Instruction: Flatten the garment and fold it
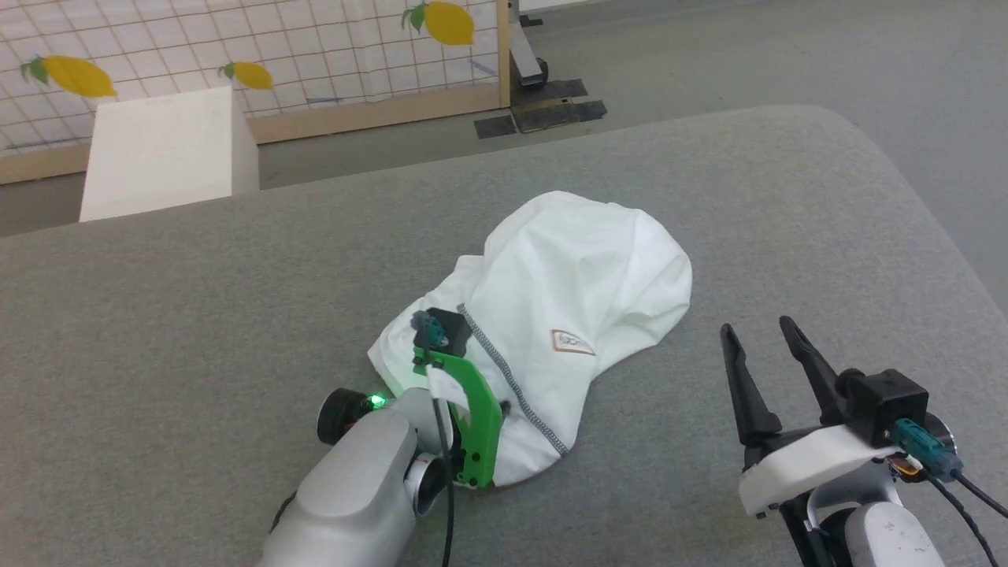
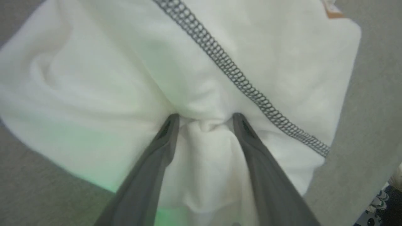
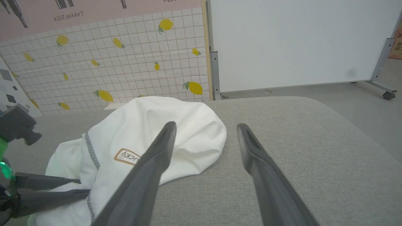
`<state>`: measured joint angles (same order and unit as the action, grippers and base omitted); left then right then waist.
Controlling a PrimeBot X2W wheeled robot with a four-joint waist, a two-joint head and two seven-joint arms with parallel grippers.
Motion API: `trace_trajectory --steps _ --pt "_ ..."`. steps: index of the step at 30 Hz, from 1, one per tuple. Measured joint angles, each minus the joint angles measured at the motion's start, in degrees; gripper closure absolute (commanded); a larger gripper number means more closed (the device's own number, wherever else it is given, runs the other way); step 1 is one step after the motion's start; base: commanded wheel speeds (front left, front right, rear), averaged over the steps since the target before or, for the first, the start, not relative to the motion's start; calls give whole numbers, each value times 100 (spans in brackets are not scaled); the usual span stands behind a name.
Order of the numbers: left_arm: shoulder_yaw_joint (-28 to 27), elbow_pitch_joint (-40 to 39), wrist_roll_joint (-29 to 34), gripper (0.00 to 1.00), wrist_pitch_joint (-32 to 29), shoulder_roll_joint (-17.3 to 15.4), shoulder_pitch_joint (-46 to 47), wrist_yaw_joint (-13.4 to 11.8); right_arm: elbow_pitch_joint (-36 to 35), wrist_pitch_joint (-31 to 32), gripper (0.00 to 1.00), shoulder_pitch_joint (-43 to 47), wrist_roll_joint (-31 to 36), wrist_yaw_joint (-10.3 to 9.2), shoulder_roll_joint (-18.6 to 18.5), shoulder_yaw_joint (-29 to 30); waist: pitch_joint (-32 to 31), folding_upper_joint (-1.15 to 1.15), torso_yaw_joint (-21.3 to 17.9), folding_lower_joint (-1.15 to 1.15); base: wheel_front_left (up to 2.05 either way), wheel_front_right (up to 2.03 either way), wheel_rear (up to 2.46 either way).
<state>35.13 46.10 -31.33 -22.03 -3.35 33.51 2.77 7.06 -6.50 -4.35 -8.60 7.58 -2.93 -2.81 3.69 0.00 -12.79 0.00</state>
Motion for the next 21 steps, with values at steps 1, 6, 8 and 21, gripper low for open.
trace_trajectory --steps 1,6,8,21 --pt "-76 -66 -14 0 190 1 -46 -55 0 2 0 1 -1 0 1 -10 -12 0 33 0 0 0 0" --pt "-598 -865 -87 0 1879 -82 -252 -248 -19 14 0 16 2 0 1 -9 -94 0 201 0 0 0 0" --pt "-869 -1452 -40 0 2919 -268 -407 -398 -83 53 0 82 14 0 2 7 -151 0 309 0 0 0 0" --pt "-1951 -3220 288 0 3660 -975 -2151 -746 -355 186 0 228 108 0 3 237 -277 0 743 0 0 0 0"
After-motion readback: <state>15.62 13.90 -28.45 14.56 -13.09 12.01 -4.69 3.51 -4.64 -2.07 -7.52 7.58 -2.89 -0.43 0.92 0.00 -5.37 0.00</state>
